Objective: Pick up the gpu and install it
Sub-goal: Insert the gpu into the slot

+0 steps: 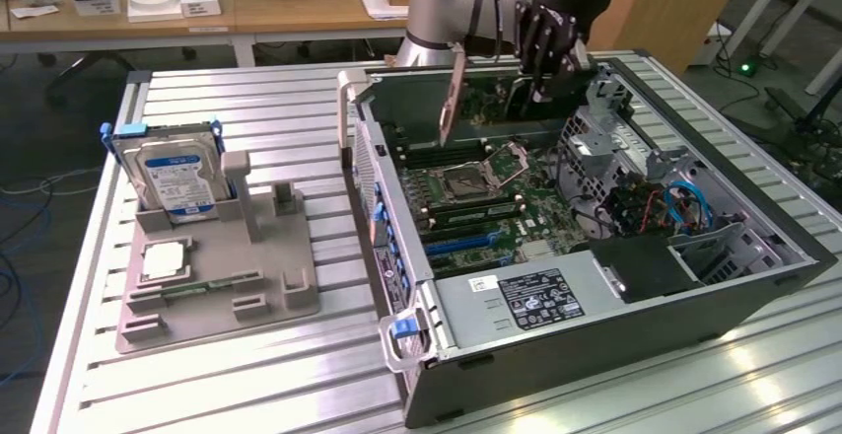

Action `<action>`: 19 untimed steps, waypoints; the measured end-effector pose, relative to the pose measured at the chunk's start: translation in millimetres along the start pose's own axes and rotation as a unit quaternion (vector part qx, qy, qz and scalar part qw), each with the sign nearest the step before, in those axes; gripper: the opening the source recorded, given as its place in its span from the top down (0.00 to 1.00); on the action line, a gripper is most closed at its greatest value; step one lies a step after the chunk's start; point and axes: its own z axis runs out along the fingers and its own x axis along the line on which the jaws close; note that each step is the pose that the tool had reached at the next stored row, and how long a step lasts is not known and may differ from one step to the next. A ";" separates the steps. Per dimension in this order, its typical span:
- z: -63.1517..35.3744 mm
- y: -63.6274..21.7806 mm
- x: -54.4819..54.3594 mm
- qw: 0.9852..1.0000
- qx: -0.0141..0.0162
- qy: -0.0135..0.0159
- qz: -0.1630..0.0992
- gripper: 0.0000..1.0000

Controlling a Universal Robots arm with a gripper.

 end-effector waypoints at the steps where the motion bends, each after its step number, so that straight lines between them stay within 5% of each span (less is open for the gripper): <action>1: 0.0 0.0 0.3 1.000 0.000 0.001 0.001 0.72; 8: 8.4 0.1 0.7 1.000 0.000 0.002 0.002 0.72; 19: 17.4 8.0 1.4 1.000 0.016 0.001 0.006 0.72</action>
